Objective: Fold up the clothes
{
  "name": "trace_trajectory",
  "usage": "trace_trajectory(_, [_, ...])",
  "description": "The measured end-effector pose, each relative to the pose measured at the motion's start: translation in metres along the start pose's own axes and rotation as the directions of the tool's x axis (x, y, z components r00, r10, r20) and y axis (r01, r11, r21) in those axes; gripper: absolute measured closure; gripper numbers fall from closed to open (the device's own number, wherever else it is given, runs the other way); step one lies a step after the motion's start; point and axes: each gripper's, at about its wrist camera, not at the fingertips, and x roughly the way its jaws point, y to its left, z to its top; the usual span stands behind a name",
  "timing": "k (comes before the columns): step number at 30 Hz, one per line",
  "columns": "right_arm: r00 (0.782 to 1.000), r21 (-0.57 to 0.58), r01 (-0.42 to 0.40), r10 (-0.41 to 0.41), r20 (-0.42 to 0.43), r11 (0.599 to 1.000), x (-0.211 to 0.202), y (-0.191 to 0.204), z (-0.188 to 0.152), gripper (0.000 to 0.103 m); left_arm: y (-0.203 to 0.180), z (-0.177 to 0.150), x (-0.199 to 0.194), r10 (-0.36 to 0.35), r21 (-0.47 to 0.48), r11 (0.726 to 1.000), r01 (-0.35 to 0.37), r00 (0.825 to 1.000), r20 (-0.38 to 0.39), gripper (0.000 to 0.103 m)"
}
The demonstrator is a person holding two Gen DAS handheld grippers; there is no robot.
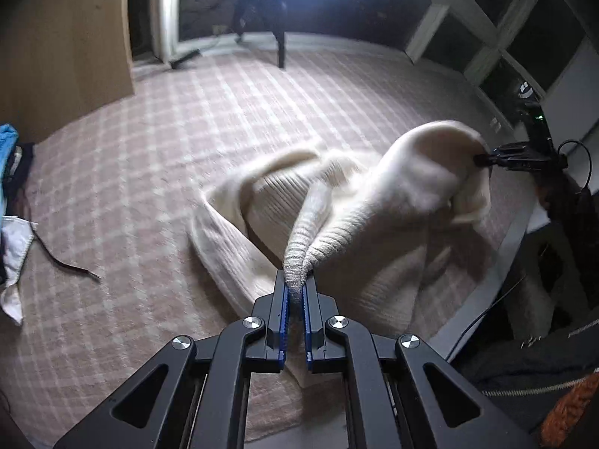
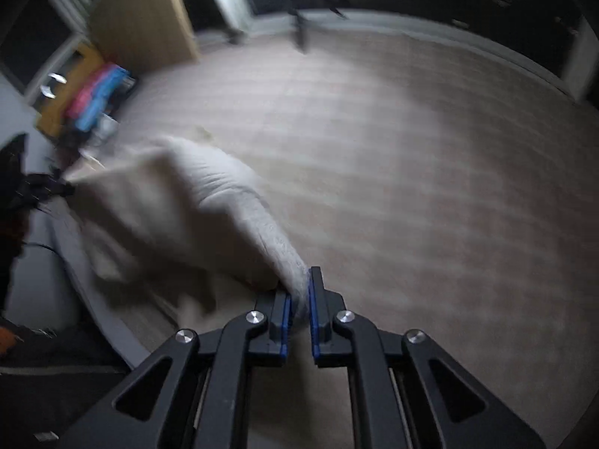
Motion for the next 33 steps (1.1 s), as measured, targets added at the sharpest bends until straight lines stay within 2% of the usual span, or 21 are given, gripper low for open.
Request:
trace_trajectory(1, [0.998,-0.004,0.043,-0.043,-0.047,0.999,0.007,-0.004,-0.008,0.092,-0.003,-0.001,0.007,-0.012,0.011,1.000,0.013,1.000,-0.020,0.097])
trace_trajectory(3, [0.984,-0.023,0.121,-0.123,-0.126,0.992,0.020,-0.010,-0.022,0.080,-0.012,-0.002,0.023,-0.021,0.038,0.999,0.023,0.998,-0.059,0.097])
trace_trajectory(4, [0.982,-0.044,0.140,-0.145,-0.124,0.989,0.019,-0.008,-0.023,0.079,-0.017,-0.003,0.030,-0.017,0.053,0.998,0.021,0.997,-0.074,0.097])
trace_trajectory(5, [0.982,-0.069,0.150,-0.157,-0.105,0.986,0.016,-0.005,-0.023,0.078,-0.020,-0.003,0.034,-0.014,0.062,0.998,0.019,0.996,-0.083,0.097])
trace_trajectory(6, [0.984,-0.090,0.153,-0.161,-0.081,0.984,0.012,-0.001,-0.022,0.072,-0.022,-0.003,0.037,-0.011,0.068,0.998,0.017,0.996,-0.089,0.097])
trace_trajectory(9, [0.995,-0.154,0.097,-0.095,0.025,0.983,-0.010,0.011,-0.019,0.055,-0.027,-0.003,0.045,-0.002,0.081,0.997,0.010,0.994,-0.106,0.097])
trace_trajectory(10, [0.996,-0.182,0.078,-0.071,0.046,0.980,-0.013,0.017,-0.017,0.054,-0.027,-0.003,0.046,0.000,0.080,0.997,0.008,0.994,-0.110,0.097])
trace_trajectory(12, [0.997,-0.256,0.057,-0.040,0.072,0.965,-0.016,0.027,-0.019,0.051,-0.027,-0.003,0.047,0.005,0.077,0.997,0.004,0.993,-0.115,0.097])
trace_trajectory(15, [0.997,-0.372,0.065,-0.043,0.068,0.926,-0.014,0.044,-0.030,0.051,-0.028,-0.005,0.048,0.008,0.074,0.997,0.001,0.992,-0.122,0.097])
trace_trajectory(19, [0.998,-0.482,0.039,-0.007,0.067,0.875,-0.016,0.066,-0.033,0.051,-0.031,-0.005,0.050,0.015,0.074,0.997,-0.006,0.992,-0.129,0.097])
trace_trajectory(22, [0.997,-0.511,0.057,-0.022,0.075,0.858,-0.024,0.075,-0.036,0.051,-0.034,-0.005,0.049,0.017,0.066,0.998,-0.009,0.991,-0.129,0.097])
trace_trajectory(25, [0.988,-0.469,0.143,-0.103,0.111,0.872,-0.030,0.074,-0.032,0.051,-0.036,-0.001,0.048,0.018,0.063,0.998,-0.010,0.993,-0.120,0.097])
trace_trajectory(28, [0.997,-0.458,0.035,0.002,0.079,0.888,-0.032,0.078,-0.033,0.051,-0.039,0.001,0.050,0.012,0.063,0.998,-0.005,0.993,-0.118,0.097])
trace_trajectory(29, [0.998,-0.472,0.011,0.023,0.066,0.882,-0.030,0.083,-0.035,0.051,-0.040,0.002,0.051,0.013,0.065,0.998,-0.005,0.993,-0.120,0.097])
trace_trajectory(33, [1.000,-0.603,-0.011,0.010,-0.005,0.798,-0.002,0.117,-0.057,0.051,-0.044,0.002,0.051,0.010,0.066,0.998,-0.002,0.993,-0.119,0.097])
